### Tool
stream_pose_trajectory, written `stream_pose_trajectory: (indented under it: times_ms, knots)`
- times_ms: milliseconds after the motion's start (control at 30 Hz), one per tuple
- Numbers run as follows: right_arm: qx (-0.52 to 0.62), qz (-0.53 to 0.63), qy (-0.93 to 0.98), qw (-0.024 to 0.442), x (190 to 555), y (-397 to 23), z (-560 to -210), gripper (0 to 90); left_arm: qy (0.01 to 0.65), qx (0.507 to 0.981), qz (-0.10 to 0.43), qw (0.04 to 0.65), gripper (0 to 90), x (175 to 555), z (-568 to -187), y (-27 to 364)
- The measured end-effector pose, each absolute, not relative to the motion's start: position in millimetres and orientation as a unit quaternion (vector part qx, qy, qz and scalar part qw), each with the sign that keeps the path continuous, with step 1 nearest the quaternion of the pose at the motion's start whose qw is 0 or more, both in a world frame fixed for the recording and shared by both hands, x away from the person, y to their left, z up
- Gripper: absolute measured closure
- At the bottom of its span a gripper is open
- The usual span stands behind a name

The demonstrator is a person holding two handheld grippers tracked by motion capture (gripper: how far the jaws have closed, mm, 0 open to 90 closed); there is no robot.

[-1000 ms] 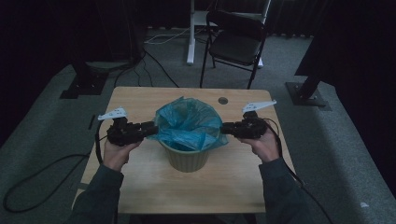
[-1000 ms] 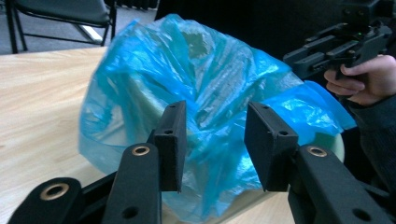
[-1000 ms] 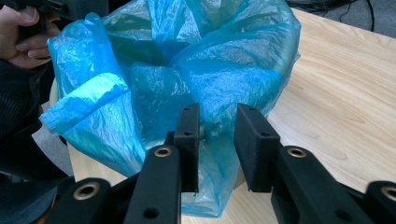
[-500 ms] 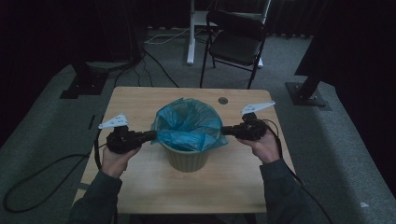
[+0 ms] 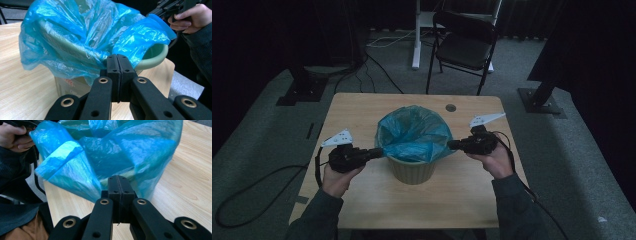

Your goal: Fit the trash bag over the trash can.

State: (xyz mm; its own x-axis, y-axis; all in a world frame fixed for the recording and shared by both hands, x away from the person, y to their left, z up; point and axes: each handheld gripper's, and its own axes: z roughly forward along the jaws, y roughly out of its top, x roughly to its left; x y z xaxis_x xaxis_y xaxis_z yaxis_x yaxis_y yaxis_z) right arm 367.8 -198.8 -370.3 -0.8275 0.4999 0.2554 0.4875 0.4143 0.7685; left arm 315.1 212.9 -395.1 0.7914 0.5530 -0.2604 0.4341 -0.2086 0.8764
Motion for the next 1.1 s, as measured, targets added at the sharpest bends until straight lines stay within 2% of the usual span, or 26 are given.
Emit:
stream_pose_trajectory:
  times_ms: [467, 567, 667, 800, 867, 967, 1100]
  knots:
    - [0.284, 0.459, 0.842, -0.004, 361, -200, -376, 88.2, 0.31, 0.776, 0.054, 0.547, 89.2, 308, -399, 208]
    - [0.293, 0.466, 0.835, 0.01, 362, -203, -374, 77.2, 0.309, 0.776, 0.056, 0.546, 89.2, 308, -399, 207]
    - [0.323, 0.468, 0.821, 0.051, 368, -208, -369, 70.3, 0.31, 0.775, 0.059, 0.547, 89.1, 309, -399, 209]
    - [0.331, 0.472, 0.815, 0.057, 376, -207, -367, 65.3, 0.315, 0.773, 0.063, 0.547, 89.0, 311, -399, 210]
    - [0.334, 0.481, 0.809, 0.044, 380, -205, -369, 62.1, 0.319, 0.771, 0.065, 0.548, 88.9, 312, -399, 211]
    - [0.339, 0.49, 0.802, 0.034, 385, -203, -370, 62.4, 0.322, 0.769, 0.068, 0.548, 88.9, 314, -398, 213]
    - [0.338, 0.498, 0.799, 0.012, 389, -202, -370, 76.9, 0.327, 0.767, 0.072, 0.548, 88.8, 317, -398, 214]
